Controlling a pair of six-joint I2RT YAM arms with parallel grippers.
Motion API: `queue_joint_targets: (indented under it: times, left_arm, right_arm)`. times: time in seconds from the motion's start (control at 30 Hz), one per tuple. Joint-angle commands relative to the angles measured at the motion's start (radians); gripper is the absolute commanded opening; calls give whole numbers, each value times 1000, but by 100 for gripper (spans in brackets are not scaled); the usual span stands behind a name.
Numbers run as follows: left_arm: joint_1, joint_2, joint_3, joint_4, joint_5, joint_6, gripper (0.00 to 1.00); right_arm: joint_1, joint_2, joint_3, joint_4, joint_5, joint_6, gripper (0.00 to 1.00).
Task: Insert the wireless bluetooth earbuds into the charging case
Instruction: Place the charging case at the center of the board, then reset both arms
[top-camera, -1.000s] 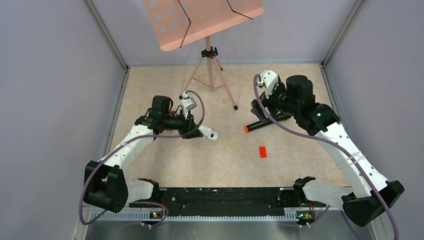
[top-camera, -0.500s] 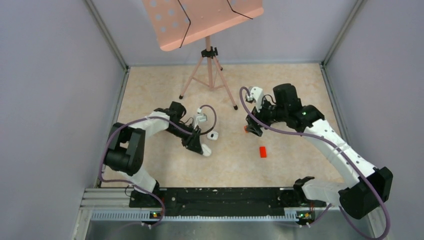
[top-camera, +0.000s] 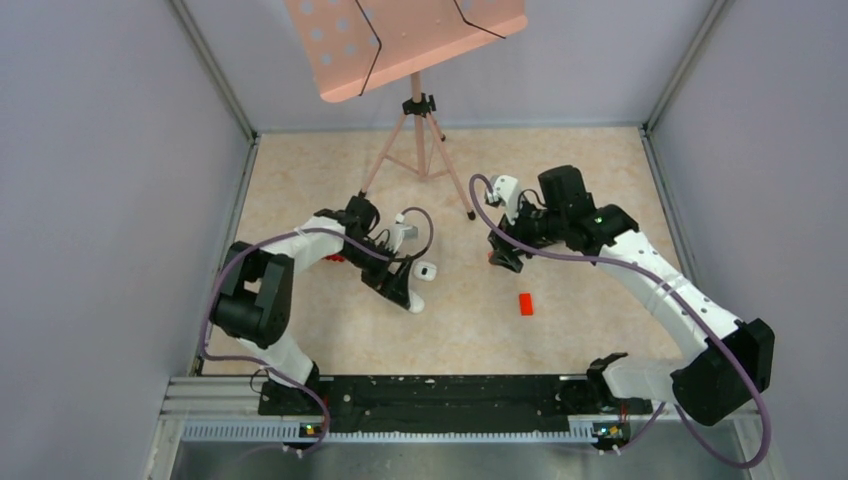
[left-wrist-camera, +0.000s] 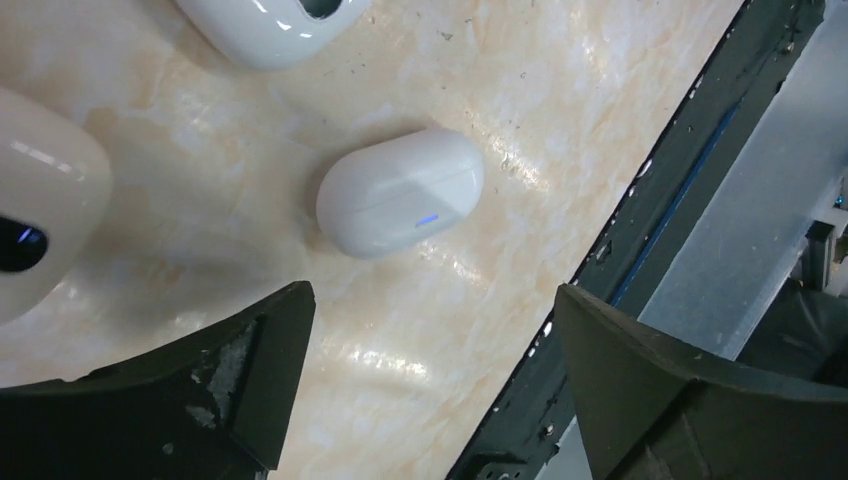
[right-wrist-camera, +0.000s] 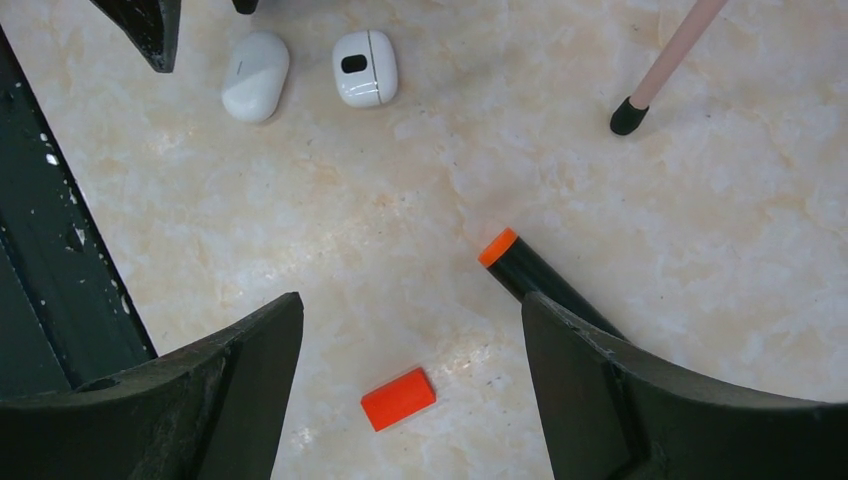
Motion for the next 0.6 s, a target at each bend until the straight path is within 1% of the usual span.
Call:
queue_joint_targets:
  times: [0.0, 0.1, 0.2, 0.27, 0.33, 0.4, 0.47, 0.5, 0.57]
  left_arm:
    - [42, -148, 75, -75, -69, -4, 97]
    - [98, -289, 62, -28, -57, -18, 97]
    - [150, -470, 1, 127, -104, -91, 98]
    - [172, -597, -55, 269, -221, -216, 99]
    - [176, -720, -117, 420, -438, -321, 99]
    - [183, -811, -152, 502, -667, -397, 99]
    - [188, -844, -146, 504, -791, -424, 99]
    - [193, -843, -138, 492, -819, -426, 99]
    - [217, -833, -121, 466, -824, -418, 99]
  right_arm:
    - [2, 1, 92, -14, 26, -7, 79]
    - [2, 16, 129, -13, 96, 54, 81]
    - [-11, 45, 198, 8, 216, 160, 83]
    - [-56, 45, 244, 73, 290, 280, 84]
    - [-114, 31, 285, 167, 354, 388, 88]
    - [-167, 21, 313, 213, 396, 458, 91]
    - [-205, 26, 336, 213, 427, 489, 93]
    - [-212, 31, 344, 204, 489, 505, 94]
    - [-213, 51, 362, 167, 611, 551, 96]
